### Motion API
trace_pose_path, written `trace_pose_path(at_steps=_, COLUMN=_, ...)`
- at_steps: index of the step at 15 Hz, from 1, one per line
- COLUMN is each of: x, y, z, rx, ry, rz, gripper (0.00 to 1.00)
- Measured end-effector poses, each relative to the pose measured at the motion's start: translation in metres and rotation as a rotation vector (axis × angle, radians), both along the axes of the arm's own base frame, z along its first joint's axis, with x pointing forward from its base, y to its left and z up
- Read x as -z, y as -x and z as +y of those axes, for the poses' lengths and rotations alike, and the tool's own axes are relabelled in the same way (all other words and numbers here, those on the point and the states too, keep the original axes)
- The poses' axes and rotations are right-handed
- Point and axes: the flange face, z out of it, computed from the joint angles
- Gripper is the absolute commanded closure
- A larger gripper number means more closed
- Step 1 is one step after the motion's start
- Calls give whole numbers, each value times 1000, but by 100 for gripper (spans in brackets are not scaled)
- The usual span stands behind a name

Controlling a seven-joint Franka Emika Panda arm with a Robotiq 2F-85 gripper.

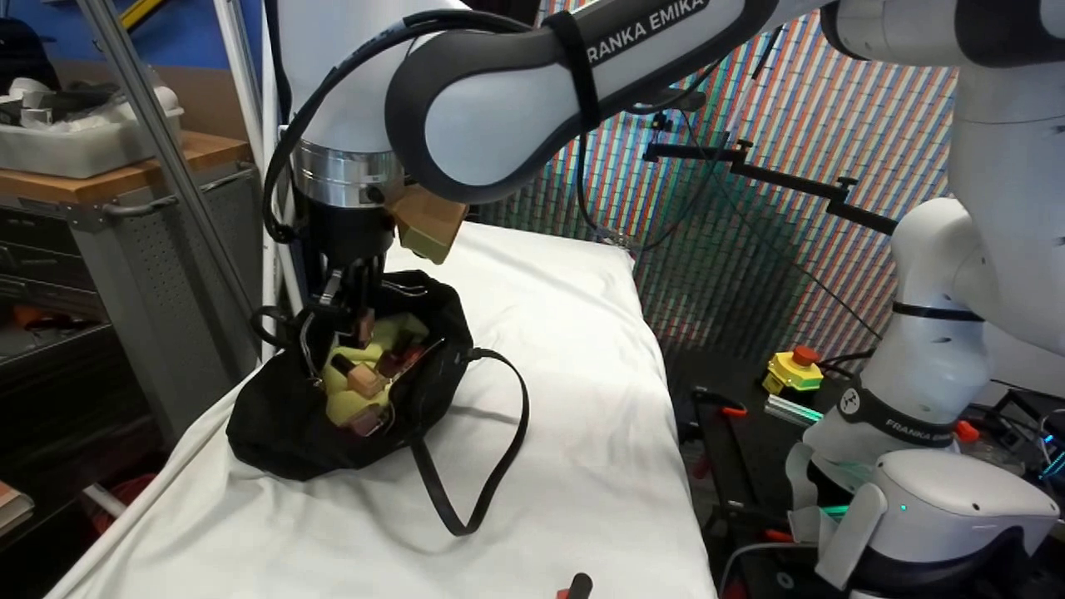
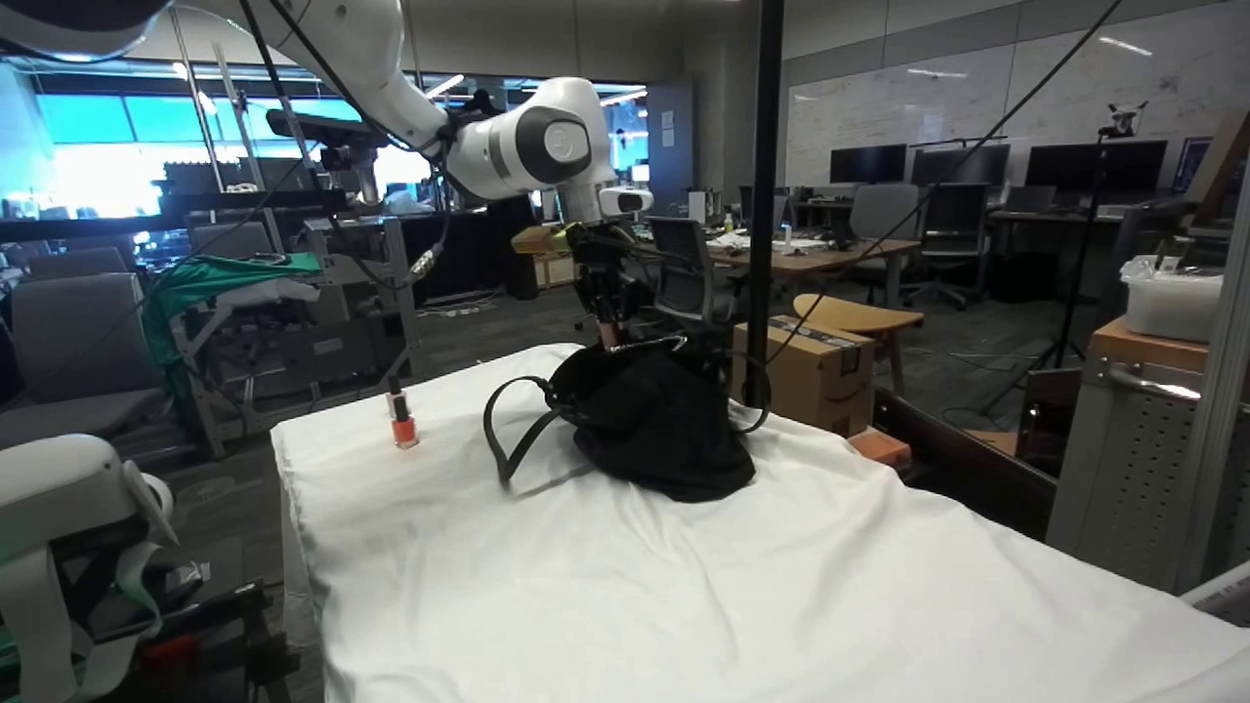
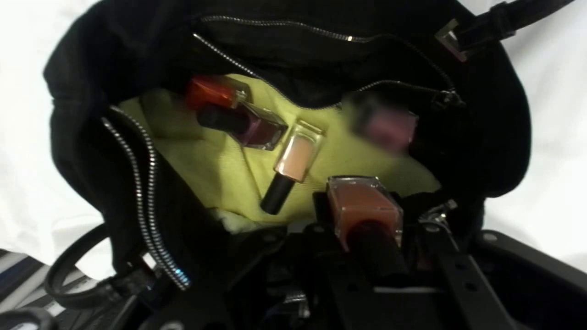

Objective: Put the nail polish bottles in the bag

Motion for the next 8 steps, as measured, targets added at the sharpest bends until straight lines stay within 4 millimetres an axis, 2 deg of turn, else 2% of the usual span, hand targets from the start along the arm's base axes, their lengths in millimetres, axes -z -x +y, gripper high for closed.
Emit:
trace_pose_path(at_steps=4, x=6, y=-7, z=-34, rx=70, ry=8, rz=-2, gripper=85)
trace_pose_path(at_steps=8, x=9, y=-12, z=-50, rx=125, ry=8, rz=-16, gripper=85)
